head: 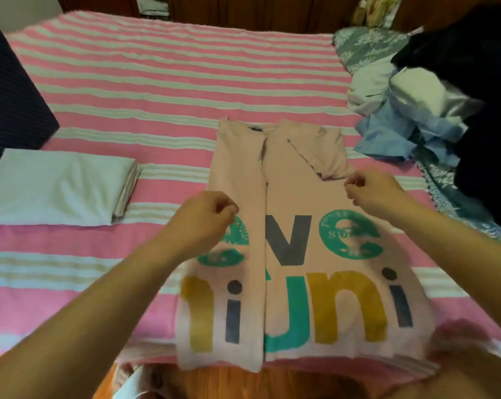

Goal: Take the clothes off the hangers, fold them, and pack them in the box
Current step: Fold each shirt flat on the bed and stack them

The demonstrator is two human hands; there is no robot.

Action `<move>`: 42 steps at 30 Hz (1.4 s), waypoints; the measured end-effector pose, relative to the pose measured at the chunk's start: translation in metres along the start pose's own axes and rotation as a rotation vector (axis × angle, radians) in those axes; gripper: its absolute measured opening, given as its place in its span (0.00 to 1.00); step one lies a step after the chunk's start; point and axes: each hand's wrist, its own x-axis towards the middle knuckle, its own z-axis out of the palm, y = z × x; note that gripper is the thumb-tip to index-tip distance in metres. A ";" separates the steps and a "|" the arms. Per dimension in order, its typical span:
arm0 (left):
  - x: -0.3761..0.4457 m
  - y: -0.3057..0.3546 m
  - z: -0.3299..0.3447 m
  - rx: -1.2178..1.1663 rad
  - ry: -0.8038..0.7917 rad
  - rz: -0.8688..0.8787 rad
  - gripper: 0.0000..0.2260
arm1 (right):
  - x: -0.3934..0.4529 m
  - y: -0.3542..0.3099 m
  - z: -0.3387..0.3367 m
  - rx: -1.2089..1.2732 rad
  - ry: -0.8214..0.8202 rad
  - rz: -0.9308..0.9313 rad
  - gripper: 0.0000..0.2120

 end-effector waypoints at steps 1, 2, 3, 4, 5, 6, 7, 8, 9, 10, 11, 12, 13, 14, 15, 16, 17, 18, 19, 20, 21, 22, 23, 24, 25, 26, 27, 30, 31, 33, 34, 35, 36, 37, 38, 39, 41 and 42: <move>0.040 0.002 -0.002 0.046 0.022 0.042 0.09 | 0.028 -0.001 -0.002 -0.044 0.003 -0.024 0.06; 0.083 0.001 -0.003 0.110 0.041 0.086 0.10 | 0.057 -0.002 -0.002 -0.088 0.007 -0.050 0.07; 0.127 0.001 -0.003 0.186 0.056 0.128 0.12 | 0.087 -0.002 0.002 -0.125 0.012 -0.076 0.08; 0.172 0.000 -0.002 0.272 0.073 0.176 0.13 | 0.118 0.000 0.009 -0.148 0.020 -0.098 0.11; 0.216 -0.001 -0.001 0.355 0.083 0.227 0.13 | 0.149 0.004 0.018 -0.167 0.038 -0.104 0.15; 0.260 0.000 0.000 0.428 0.083 0.281 0.14 | 0.179 0.010 0.028 -0.192 0.068 -0.102 0.19; 0.299 0.001 0.004 0.476 0.069 0.323 0.14 | 0.207 0.018 0.037 -0.230 0.095 -0.082 0.22; 0.333 0.001 0.009 0.507 0.034 0.346 0.15 | 0.230 0.027 0.047 -0.268 0.107 -0.046 0.23; 0.359 -0.001 0.013 0.539 -0.011 0.349 0.15 | 0.247 0.035 0.057 -0.273 0.104 0.010 0.25; 0.377 -0.004 0.018 0.568 -0.054 0.343 0.15 | 0.258 0.041 0.063 -0.239 0.103 0.079 0.27; 0.391 -0.007 0.022 0.582 -0.087 0.338 0.15 | 0.265 0.047 0.067 -0.166 0.116 0.144 0.30; 0.400 -0.009 0.026 0.578 -0.103 0.339 0.13 | 0.268 0.052 0.068 -0.057 0.142 0.192 0.30; 0.407 -0.011 0.028 0.561 -0.111 0.331 0.11 | 0.269 0.056 0.066 0.077 0.174 0.220 0.30; 0.412 -0.013 0.029 0.545 -0.121 0.317 0.09 | 0.269 0.060 0.065 0.202 0.188 0.233 0.29; 0.416 -0.014 0.028 0.537 -0.140 0.298 0.08 | 0.268 0.062 0.063 0.288 0.180 0.239 0.29; 0.420 -0.014 0.027 0.551 -0.161 0.281 0.08 | 0.267 0.062 0.060 0.330 0.161 0.243 0.29; 0.423 -0.012 0.026 0.586 -0.162 0.279 0.09 | 0.268 0.064 0.060 0.339 0.143 0.246 0.29; 0.425 -0.011 0.024 0.623 -0.134 0.279 0.10 | 0.269 0.065 0.061 0.335 0.126 0.252 0.30; 0.427 -0.009 0.023 0.641 -0.077 0.272 0.10 | 0.270 0.065 0.062 0.328 0.111 0.268 0.31; 0.428 -0.004 0.023 0.652 -0.024 0.243 0.11 | 0.270 0.066 0.063 0.314 0.092 0.284 0.32; 0.428 -0.001 0.024 0.679 -0.007 0.198 0.12 | 0.271 0.066 0.065 0.297 0.076 0.297 0.33; 0.427 0.002 0.027 0.732 -0.026 0.156 0.13 | 0.271 0.066 0.067 0.285 0.067 0.306 0.34; 0.426 0.005 0.032 0.788 -0.053 0.128 0.14 | 0.270 0.066 0.069 0.277 0.065 0.309 0.34; 0.426 0.010 0.037 0.821 -0.051 0.122 0.14 | 0.270 0.066 0.070 0.275 0.063 0.308 0.33; 0.427 0.020 0.042 0.813 -0.014 0.146 0.14 | 0.270 0.065 0.070 0.271 0.057 0.301 0.33; 0.430 0.034 0.049 0.782 0.027 0.201 0.15 | 0.271 0.064 0.068 0.275 0.053 0.290 0.31; 0.434 0.053 0.058 0.748 0.045 0.289 0.16 | 0.272 0.064 0.063 0.306 0.049 0.274 0.30; 0.450 0.121 0.101 0.721 -0.071 0.607 0.21 | 0.255 0.061 0.040 0.516 0.018 0.264 0.27; 0.454 0.142 0.118 0.729 -0.150 0.706 0.21 | 0.238 0.063 0.033 0.547 0.026 0.264 0.26; 0.459 0.173 0.149 0.803 -0.328 0.928 0.21 | 0.183 0.074 0.020 0.507 0.099 0.312 0.21; 0.459 0.181 0.160 0.862 -0.410 1.045 0.19 | 0.147 0.082 0.014 0.471 0.131 0.370 0.18; 0.460 0.184 0.169 0.925 -0.462 1.132 0.16 | 0.109 0.092 0.009 0.439 0.134 0.434 0.14; 0.460 0.184 0.175 0.966 -0.483 1.168 0.15 | 0.072 0.098 0.003 0.416 0.109 0.490 0.11; 0.461 0.185 0.178 0.990 -0.474 1.163 0.14 | 0.037 0.105 -0.002 0.396 0.073 0.528 0.09; 0.461 0.186 0.180 1.031 -0.442 1.152 0.14 | 0.006 0.110 -0.004 0.373 0.039 0.553 0.07; 0.460 0.189 0.180 1.108 -0.411 1.118 0.15 | -0.018 0.114 -0.005 0.354 0.013 0.569 0.05; 0.456 0.196 0.176 1.188 -0.354 1.021 0.15 | -0.050 0.120 -0.006 0.323 -0.060 0.591 0.04; 0.452 0.198 0.173 1.181 -0.320 0.979 0.15 | -0.059 0.122 -0.007 0.308 -0.113 0.589 0.05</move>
